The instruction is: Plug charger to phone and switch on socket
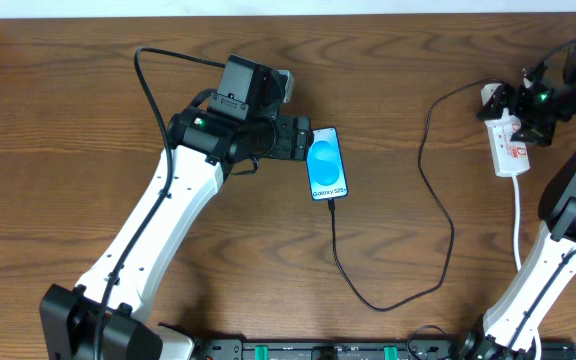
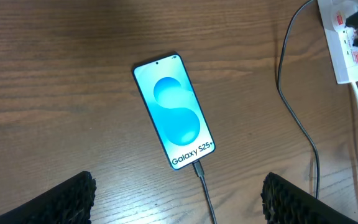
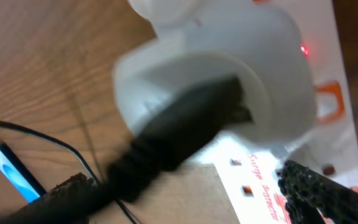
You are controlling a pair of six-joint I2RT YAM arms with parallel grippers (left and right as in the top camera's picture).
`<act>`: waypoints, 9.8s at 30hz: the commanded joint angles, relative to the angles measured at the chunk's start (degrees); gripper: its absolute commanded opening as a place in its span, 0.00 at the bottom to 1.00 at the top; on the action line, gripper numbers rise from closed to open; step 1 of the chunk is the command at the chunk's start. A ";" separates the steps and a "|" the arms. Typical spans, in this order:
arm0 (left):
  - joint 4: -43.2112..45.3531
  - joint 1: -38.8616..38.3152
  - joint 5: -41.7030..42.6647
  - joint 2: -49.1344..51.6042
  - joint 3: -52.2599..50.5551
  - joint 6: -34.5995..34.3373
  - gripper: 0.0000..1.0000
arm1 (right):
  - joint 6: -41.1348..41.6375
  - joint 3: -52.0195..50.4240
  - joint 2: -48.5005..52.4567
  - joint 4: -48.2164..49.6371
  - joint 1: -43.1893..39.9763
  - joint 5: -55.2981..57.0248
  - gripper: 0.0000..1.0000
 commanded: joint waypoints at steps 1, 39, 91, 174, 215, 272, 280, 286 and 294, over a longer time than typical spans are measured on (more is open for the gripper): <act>0.02 0.24 -0.81 -0.44 0.50 1.18 0.86 | 0.81 1.53 -0.44 -0.76 -0.74 0.50 0.94; 0.00 0.24 -0.79 -0.44 0.50 1.18 0.86 | 11.08 1.49 -35.26 -9.84 -0.63 9.92 0.99; 0.02 -0.24 -4.57 -0.94 -0.07 1.18 0.86 | 11.08 1.49 -35.23 -9.84 -0.63 9.92 0.99; 40.33 24.68 -14.71 -82.84 -80.50 2.82 0.86 | 11.08 1.44 -35.23 -9.84 -0.63 9.92 0.99; 38.99 26.88 -15.21 -89.85 -80.50 14.43 0.86 | 11.08 1.44 -35.23 -9.84 -0.63 9.92 0.99; 39.01 26.86 -16.17 -89.70 -80.50 13.18 0.86 | 11.08 1.40 -35.08 -9.84 -0.63 9.90 0.99; 39.01 26.86 -16.17 -89.70 -80.50 13.18 0.86 | 11.10 1.25 -35.26 -9.18 -0.17 10.97 0.99; 39.01 26.86 -16.17 -89.70 -80.50 13.18 0.86 | 11.13 -0.55 -35.89 -5.49 2.21 10.99 0.99; 39.01 26.86 -16.17 -89.70 -80.50 13.18 0.86 | 11.10 -14.03 -41.55 9.01 9.49 15.67 0.99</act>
